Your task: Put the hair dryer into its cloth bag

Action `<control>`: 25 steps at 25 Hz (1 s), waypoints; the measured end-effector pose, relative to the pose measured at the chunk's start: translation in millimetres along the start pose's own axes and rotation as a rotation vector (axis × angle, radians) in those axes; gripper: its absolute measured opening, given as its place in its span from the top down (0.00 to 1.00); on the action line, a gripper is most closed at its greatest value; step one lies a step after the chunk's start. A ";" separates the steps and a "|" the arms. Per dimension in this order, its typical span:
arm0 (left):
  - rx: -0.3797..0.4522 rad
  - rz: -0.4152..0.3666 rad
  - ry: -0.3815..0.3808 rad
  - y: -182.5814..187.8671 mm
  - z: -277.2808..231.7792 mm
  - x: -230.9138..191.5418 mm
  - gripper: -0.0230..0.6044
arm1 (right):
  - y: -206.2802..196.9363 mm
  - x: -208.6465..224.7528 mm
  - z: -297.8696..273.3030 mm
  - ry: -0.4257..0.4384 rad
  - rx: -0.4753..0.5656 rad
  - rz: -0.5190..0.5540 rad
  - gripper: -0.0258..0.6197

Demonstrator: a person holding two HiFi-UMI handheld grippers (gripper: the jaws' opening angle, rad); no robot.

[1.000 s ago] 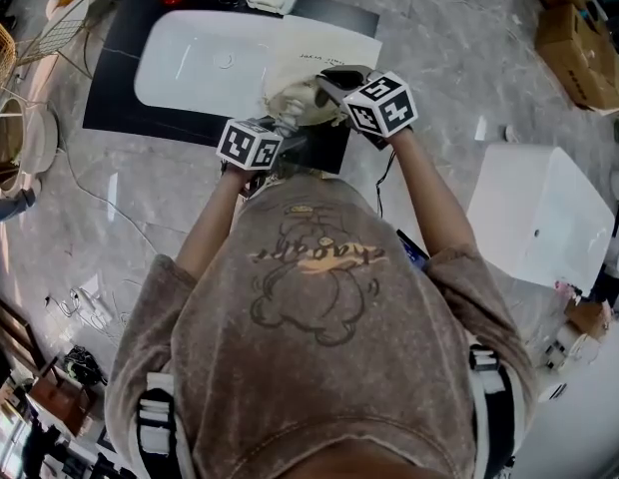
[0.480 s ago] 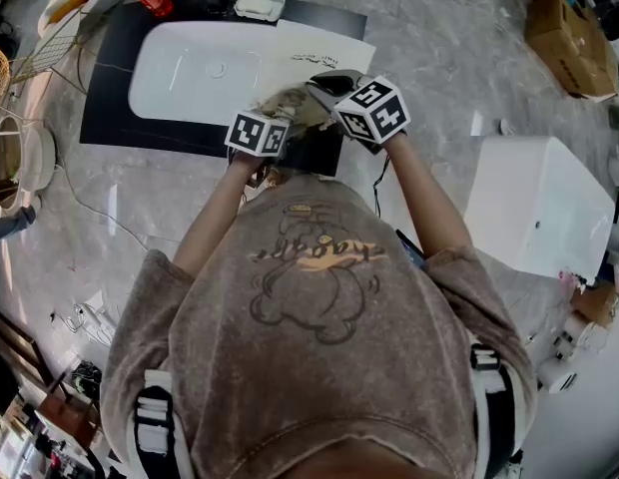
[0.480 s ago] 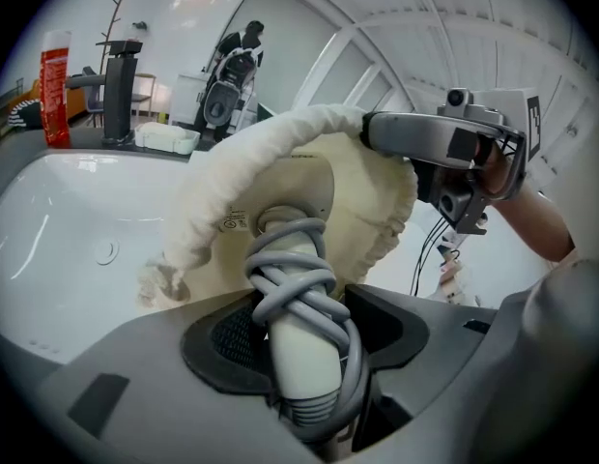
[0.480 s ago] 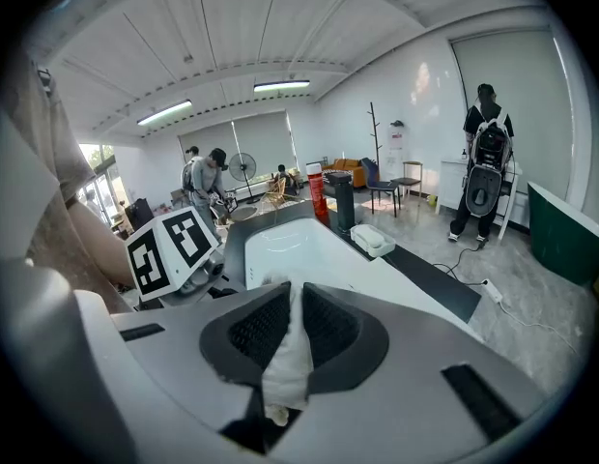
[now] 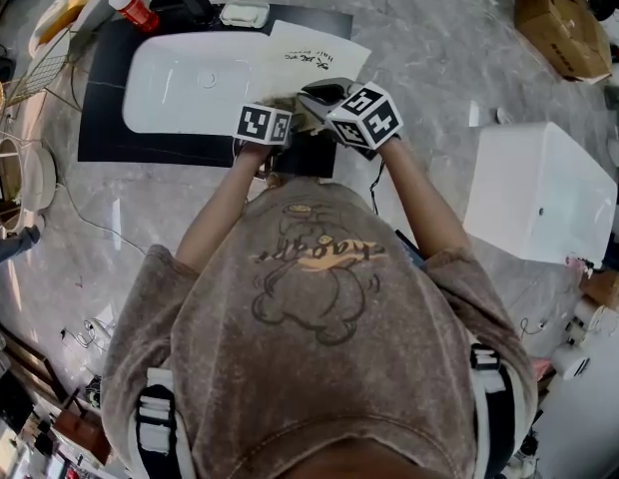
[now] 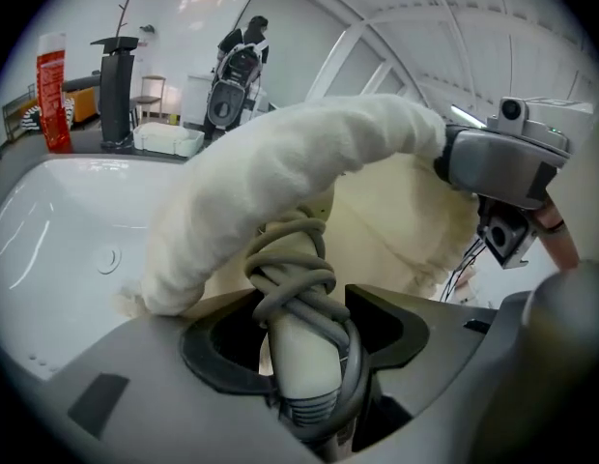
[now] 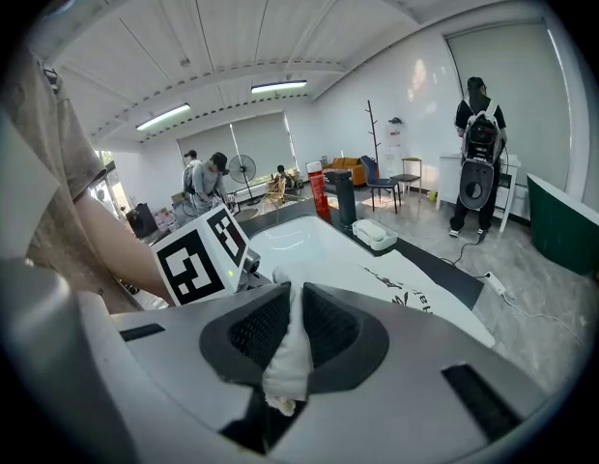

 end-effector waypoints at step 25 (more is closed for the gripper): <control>0.050 -0.015 0.154 2.0 -27.4 7.6 0.54 | -22.2 10.0 -5.0 -0.027 -0.004 -0.062 0.89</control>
Point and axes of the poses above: the fingertips, and each gripper's own axes: z backward along the fingers, x to its right, y out of its top, the point moved 10 cm from there along z, backward along the fingers, and after that the axes turned 7 degrees about -x, right-handed, at the moved point
